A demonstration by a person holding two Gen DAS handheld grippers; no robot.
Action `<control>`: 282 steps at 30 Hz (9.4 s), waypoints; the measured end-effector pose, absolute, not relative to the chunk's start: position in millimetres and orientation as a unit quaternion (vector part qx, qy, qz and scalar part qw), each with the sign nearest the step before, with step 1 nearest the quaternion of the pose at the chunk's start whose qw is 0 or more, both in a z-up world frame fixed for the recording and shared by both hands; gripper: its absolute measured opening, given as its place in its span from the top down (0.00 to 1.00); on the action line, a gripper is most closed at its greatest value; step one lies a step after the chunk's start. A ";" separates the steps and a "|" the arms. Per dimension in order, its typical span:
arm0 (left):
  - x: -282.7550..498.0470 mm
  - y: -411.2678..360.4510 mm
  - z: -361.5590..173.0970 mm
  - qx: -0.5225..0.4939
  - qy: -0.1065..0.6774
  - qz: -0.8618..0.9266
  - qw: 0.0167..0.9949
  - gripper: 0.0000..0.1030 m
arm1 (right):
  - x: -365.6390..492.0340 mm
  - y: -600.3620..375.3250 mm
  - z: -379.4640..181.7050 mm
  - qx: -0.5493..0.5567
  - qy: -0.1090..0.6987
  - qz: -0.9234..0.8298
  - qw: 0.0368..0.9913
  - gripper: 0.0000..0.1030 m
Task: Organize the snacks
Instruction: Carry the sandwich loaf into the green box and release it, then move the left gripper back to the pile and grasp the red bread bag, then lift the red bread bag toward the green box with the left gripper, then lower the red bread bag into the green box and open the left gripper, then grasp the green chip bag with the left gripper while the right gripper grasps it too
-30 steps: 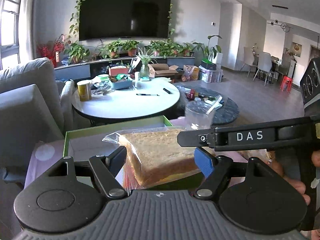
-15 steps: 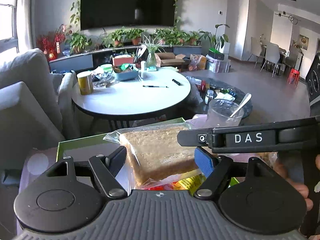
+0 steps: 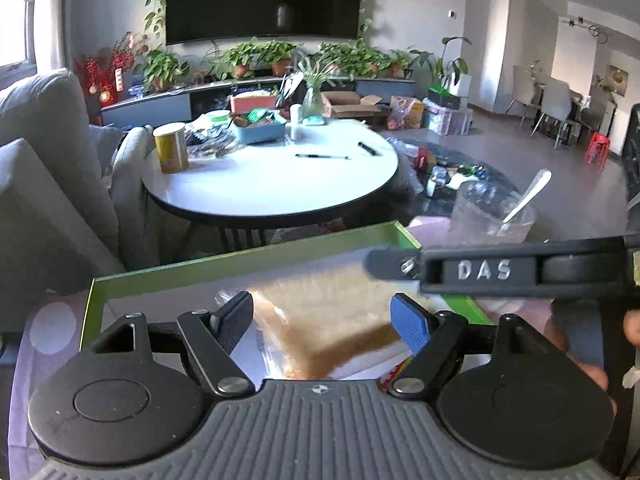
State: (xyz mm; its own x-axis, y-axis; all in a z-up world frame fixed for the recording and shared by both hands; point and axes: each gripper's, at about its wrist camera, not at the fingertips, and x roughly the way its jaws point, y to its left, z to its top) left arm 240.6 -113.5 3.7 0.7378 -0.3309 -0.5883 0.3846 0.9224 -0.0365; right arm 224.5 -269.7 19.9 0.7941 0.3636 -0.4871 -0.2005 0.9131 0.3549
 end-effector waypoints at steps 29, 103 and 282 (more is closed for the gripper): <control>116.1 -55.5 47.4 0.008 0.266 -0.154 0.951 0.22 | 113.3 -285.4 34.3 0.144 0.281 0.177 0.932 0.46; 44.7 50.8 -44.8 -0.091 0.356 -0.163 0.916 0.02 | 90.9 -141.1 -2.1 0.062 0.382 0.298 0.873 0.34; 78.6 73.2 -47.1 -0.099 0.375 -0.104 0.916 0.19 | 119.0 -141.1 -18.9 0.094 0.409 0.255 0.871 0.54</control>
